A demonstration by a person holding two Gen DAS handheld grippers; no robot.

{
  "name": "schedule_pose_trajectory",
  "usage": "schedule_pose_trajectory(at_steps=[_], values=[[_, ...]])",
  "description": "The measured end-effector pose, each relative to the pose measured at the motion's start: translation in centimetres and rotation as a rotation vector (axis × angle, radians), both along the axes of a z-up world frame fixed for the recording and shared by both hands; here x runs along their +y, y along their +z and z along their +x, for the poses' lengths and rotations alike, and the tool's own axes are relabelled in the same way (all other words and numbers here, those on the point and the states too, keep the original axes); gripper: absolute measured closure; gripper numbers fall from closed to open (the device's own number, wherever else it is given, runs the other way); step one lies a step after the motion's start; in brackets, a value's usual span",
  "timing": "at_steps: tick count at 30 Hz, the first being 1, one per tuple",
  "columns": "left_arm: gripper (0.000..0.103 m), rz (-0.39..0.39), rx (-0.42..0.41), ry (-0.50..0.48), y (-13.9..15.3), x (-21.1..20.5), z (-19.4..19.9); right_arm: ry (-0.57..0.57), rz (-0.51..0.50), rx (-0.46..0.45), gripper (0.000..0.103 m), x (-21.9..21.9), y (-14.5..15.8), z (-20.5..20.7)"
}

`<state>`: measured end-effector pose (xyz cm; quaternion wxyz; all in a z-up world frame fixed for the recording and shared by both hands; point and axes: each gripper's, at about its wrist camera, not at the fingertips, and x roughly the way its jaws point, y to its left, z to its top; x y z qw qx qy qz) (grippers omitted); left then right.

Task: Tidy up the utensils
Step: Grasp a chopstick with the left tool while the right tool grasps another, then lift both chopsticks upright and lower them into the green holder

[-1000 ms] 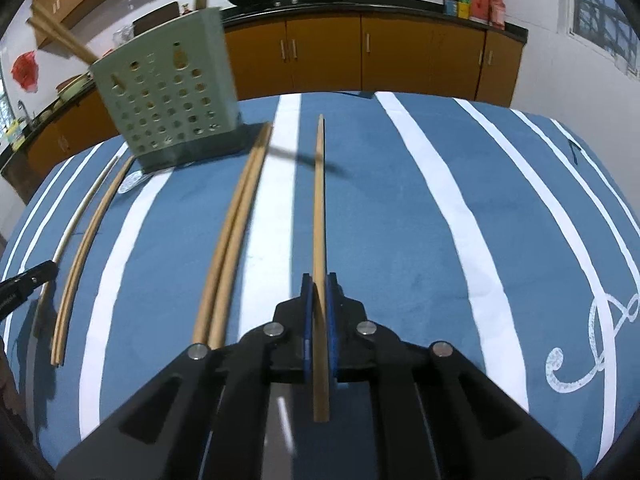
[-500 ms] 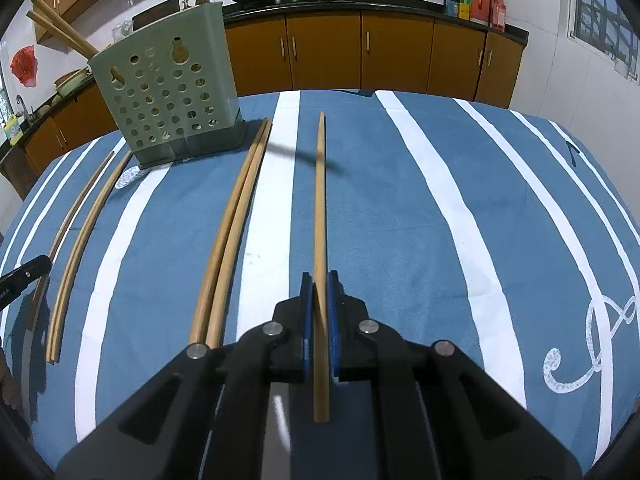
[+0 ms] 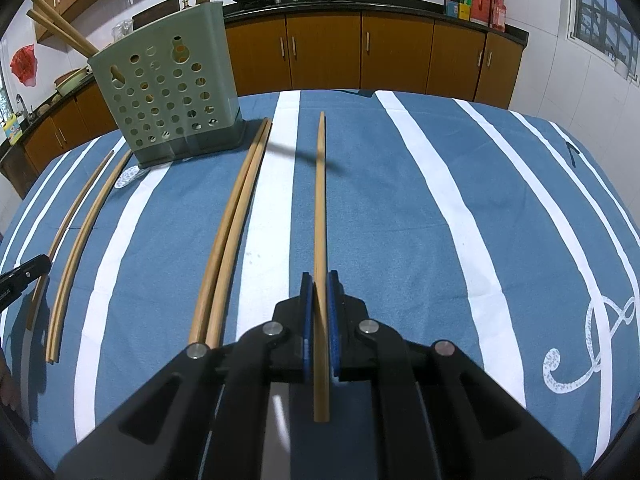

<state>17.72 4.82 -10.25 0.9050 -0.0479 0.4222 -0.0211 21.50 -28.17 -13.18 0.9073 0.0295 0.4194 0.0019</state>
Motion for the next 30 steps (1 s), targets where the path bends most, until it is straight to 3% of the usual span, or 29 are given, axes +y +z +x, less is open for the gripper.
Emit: schedule_pose_trajectory(at_steps=[17, 23, 30], values=[[0.094, 0.001, 0.000, 0.000, 0.0, 0.0, 0.0, 0.000, 0.001, 0.000, 0.094, 0.0, 0.0, 0.0], [0.094, 0.075, 0.002, -0.018, 0.0, -1.0, -1.2, 0.010, 0.002, 0.001, 0.093, 0.0, 0.0, -0.9], [0.095, 0.060, 0.001, -0.015, 0.1, -0.8, -1.5, 0.015, 0.046, 0.000, 0.095, -0.5, 0.3, -1.3]])
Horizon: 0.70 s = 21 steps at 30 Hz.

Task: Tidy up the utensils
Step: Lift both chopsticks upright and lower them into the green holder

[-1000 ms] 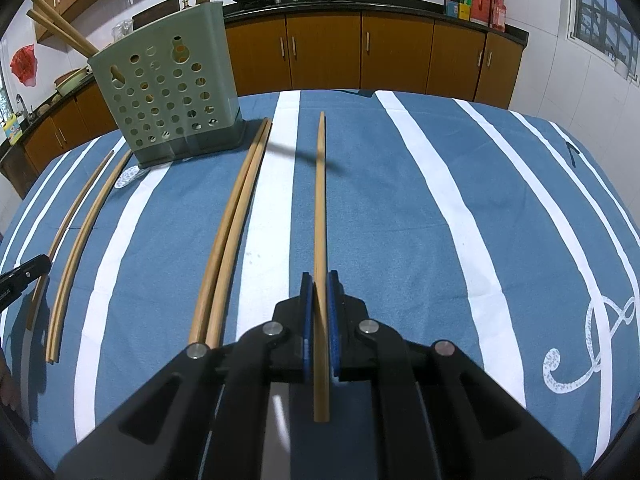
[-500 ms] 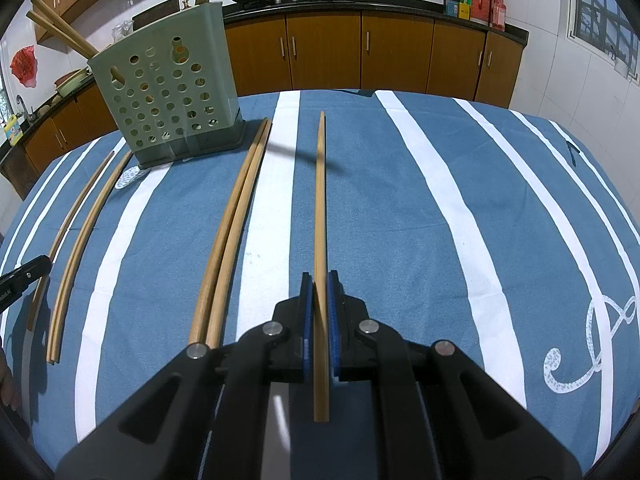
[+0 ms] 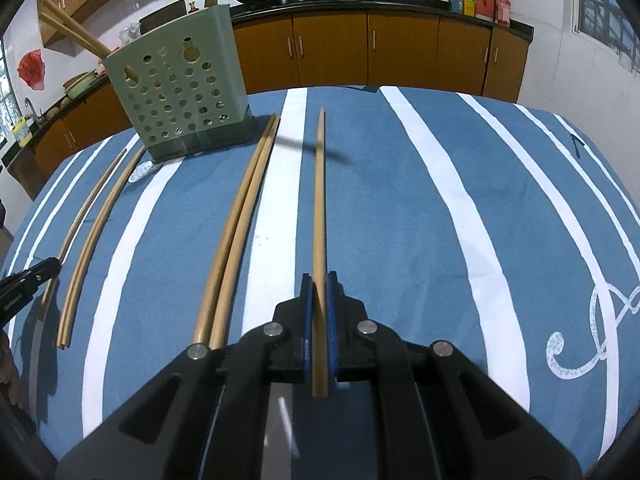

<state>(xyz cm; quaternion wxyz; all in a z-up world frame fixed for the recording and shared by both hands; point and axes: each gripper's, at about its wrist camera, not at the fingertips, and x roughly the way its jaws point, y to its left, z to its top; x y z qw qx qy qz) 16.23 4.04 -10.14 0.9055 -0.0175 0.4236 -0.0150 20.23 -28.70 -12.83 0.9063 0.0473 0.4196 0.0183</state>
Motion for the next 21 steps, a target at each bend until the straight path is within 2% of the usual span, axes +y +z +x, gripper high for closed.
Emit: schedule_pose_trajectory(at_steps=[4, 15, 21], values=[[0.095, -0.019, -0.027, 0.001, 1.2, 0.5, -0.4, -0.012, 0.007, -0.083, 0.095, -0.5, 2.6, -0.8], [0.096, -0.084, -0.261, 0.023, 10.5, 2.1, -0.8, -0.042, 0.038, -0.340, 0.095, -1.8, 11.2, -1.8], [0.096, -0.113, -0.299, 0.028, 13.5, 2.5, 0.8, -0.039, 0.049, -0.401, 0.095, -2.1, 13.7, -1.3]])
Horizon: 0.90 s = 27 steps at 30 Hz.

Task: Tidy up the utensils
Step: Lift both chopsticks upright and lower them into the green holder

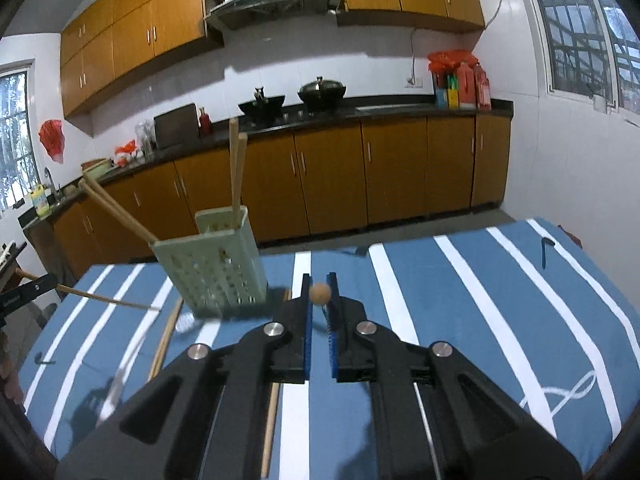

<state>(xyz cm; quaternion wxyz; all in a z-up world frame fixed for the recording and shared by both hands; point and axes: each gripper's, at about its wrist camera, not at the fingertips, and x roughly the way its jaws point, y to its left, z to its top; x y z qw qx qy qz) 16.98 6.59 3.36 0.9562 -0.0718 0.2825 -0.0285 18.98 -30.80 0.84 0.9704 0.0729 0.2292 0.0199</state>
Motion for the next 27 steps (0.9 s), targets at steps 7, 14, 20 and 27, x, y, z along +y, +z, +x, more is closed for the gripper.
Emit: schedule_pose_trajectory(at_steps=[7, 14, 20, 27], values=[[0.096, 0.030, -0.049, -0.036, 2.7, -0.4, 0.1, 0.022, 0.072, -0.098, 0.095, -1.0, 4.0, -0.4], [0.096, 0.023, -0.113, -0.103, 6.1, -1.9, -1.2, 0.126, 0.181, -0.195, 0.096, -1.2, 8.8, -1.6], [0.096, 0.013, -0.235, -0.148, 9.7, -4.5, -1.8, 0.172, 0.210, -0.257, 0.096, 0.1, 11.3, -1.5], [0.096, -0.035, -0.384, -0.105, 12.5, -6.3, 0.0, 0.163, 0.202, -0.279, 0.096, 1.5, 12.1, 0.6]])
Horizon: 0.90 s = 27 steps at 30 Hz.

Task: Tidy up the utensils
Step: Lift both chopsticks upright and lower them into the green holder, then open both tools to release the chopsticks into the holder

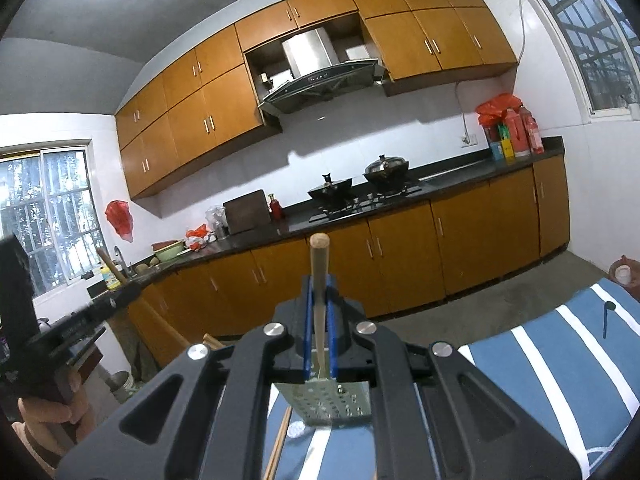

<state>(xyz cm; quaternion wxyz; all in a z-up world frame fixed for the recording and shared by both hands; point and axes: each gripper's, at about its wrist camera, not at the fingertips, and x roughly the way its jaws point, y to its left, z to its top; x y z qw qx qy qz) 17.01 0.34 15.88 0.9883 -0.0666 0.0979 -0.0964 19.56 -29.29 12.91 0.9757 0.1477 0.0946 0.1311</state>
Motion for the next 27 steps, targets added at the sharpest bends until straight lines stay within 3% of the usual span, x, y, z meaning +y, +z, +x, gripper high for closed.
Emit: schedule_pose_trajectory(at_steps=[10, 19, 23, 25, 27], values=[[0.096, -0.059, -0.026, 0.065, -1.9, -0.7, 3.6, -0.025, -0.073, 0.062, 0.096, 1.8, -2.3, 4.2], [0.096, -0.065, 0.129, 0.033, -6.0, -1.3, 6.4, -0.012, -0.129, 0.117, 0.090, 3.4, -4.3, 6.2], [0.094, -0.045, 0.130, 0.041, -5.7, -1.0, 5.7, -0.029, -0.128, 0.108, 0.082, 3.2, -4.3, 6.0], [0.091, -0.050, 0.126, 0.045, -5.2, -0.6, 5.6, -0.037, -0.116, 0.099, 0.081, 2.9, -4.1, 5.4], [0.080, -0.058, 0.116, 0.057, -4.6, -0.2, 5.2, -0.048, -0.109, 0.086, 0.079, 2.5, -3.7, 4.7]])
